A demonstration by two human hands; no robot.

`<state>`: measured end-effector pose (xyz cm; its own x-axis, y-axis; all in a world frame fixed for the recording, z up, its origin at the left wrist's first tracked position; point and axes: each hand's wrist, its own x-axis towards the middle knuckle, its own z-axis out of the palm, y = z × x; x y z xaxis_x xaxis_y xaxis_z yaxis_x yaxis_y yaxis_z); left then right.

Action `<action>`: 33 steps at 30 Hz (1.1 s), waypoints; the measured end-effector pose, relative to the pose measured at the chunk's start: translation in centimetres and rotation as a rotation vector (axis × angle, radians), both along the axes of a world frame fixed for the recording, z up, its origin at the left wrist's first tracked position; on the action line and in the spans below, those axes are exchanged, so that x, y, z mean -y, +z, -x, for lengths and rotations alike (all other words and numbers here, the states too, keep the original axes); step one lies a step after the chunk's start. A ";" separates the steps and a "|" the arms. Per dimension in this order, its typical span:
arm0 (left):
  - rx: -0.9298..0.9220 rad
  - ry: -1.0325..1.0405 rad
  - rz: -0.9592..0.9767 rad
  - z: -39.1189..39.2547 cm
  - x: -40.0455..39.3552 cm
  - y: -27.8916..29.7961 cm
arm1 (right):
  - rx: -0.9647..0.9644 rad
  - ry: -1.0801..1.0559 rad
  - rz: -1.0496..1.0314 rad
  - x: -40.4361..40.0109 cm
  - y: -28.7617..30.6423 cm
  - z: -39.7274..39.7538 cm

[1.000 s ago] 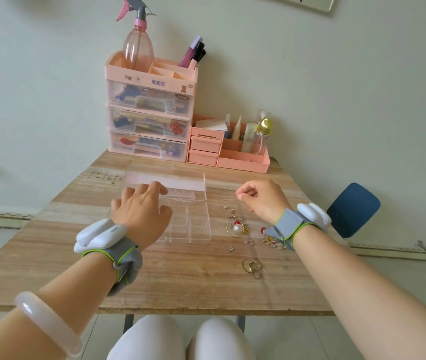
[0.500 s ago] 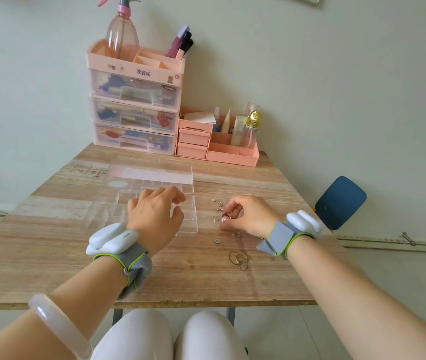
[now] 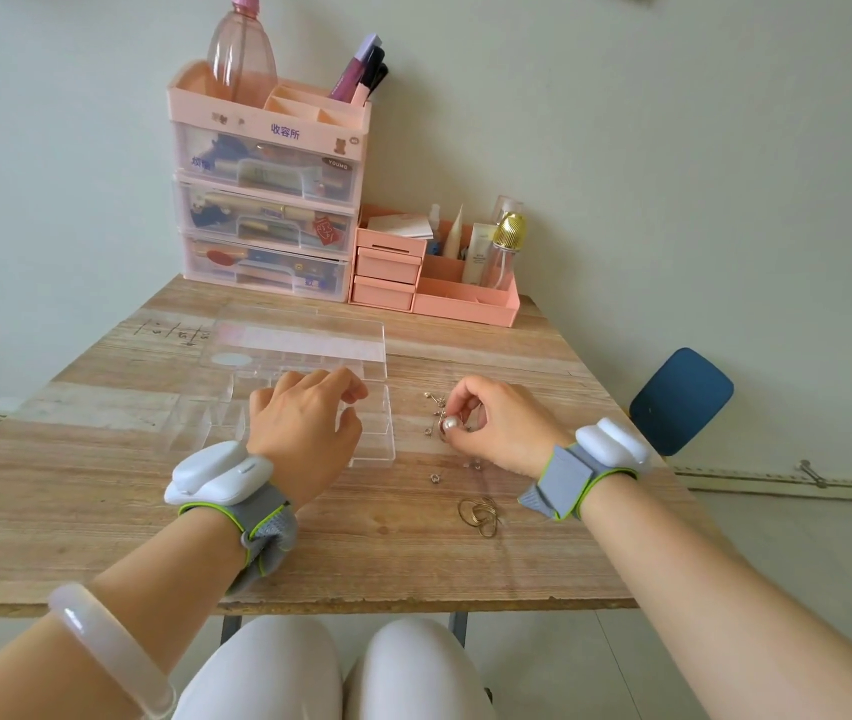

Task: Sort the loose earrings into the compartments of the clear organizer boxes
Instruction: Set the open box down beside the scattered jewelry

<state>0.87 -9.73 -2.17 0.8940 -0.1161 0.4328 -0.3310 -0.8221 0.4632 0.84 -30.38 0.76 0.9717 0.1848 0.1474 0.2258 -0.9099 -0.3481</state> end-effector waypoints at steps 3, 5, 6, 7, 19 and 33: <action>0.021 0.015 -0.045 -0.3 -0.4 0.2 | 0.052 0.013 -0.156 -0.1 0.2 -0.3; 0.023 0.034 -0.062 -0.5 -0.9 0.3 | 0.086 0.037 -0.335 -1.1 0.7 -0.8; 0.019 0.044 -0.062 -0.6 -1.0 0.4 | 0.097 0.058 -0.399 -1.7 1.0 -0.9; 0.018 0.055 -0.062 -0.7 -1.3 0.4 | 0.097 0.087 -0.432 -2.6 1.2 -1.3; -0.020 0.066 -0.060 -1.1 -2.7 0.2 | -0.042 0.195 -0.093 -6.1 1.1 -2.9; -0.054 0.054 -0.058 -1.1 -2.5 0.2 | -0.065 0.220 0.036 -6.1 0.2 -4.0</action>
